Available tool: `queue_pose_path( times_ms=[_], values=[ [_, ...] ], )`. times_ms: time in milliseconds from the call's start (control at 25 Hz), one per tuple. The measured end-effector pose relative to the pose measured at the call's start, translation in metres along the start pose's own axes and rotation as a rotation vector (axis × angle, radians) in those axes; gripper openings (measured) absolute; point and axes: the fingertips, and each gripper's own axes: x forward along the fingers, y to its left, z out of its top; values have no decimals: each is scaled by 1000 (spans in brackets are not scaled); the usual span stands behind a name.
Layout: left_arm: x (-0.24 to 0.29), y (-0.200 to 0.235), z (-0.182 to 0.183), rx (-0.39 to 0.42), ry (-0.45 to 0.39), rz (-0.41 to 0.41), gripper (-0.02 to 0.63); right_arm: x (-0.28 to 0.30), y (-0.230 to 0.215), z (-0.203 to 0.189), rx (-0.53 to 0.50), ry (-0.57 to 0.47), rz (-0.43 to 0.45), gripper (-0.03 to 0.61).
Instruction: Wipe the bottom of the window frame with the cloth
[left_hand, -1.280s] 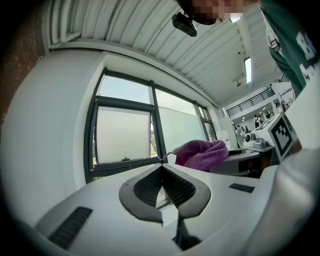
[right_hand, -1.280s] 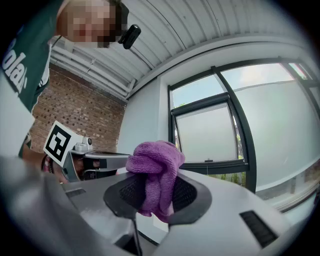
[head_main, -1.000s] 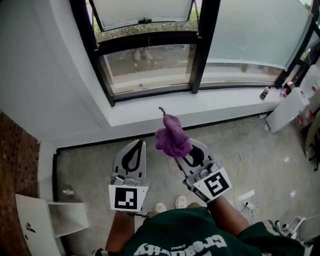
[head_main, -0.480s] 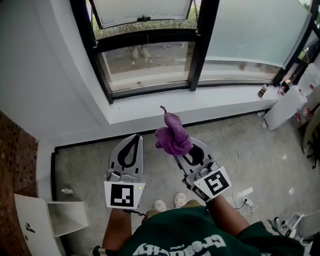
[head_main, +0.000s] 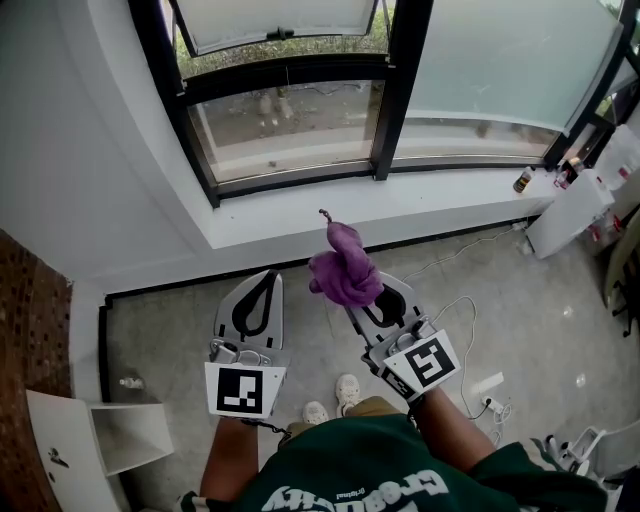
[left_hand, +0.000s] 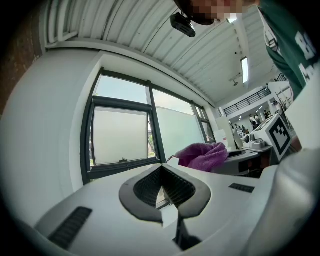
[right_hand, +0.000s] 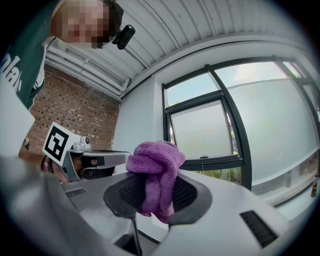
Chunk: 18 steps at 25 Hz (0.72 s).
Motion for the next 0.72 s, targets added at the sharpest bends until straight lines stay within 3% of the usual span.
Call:
queue_pose_path(
  times_ms=[360, 520, 720],
  values=[
    [52, 6, 2, -8, 3, 66, 9, 24, -63, 1, 17, -47, 25, 120],
    [69, 15, -1, 54, 35, 134, 9, 25, -87, -2, 29, -51, 46, 120],
    [80, 32, -6, 52, 52, 190, 9, 34, -114, -15, 94, -41, 43, 120]
  ],
)
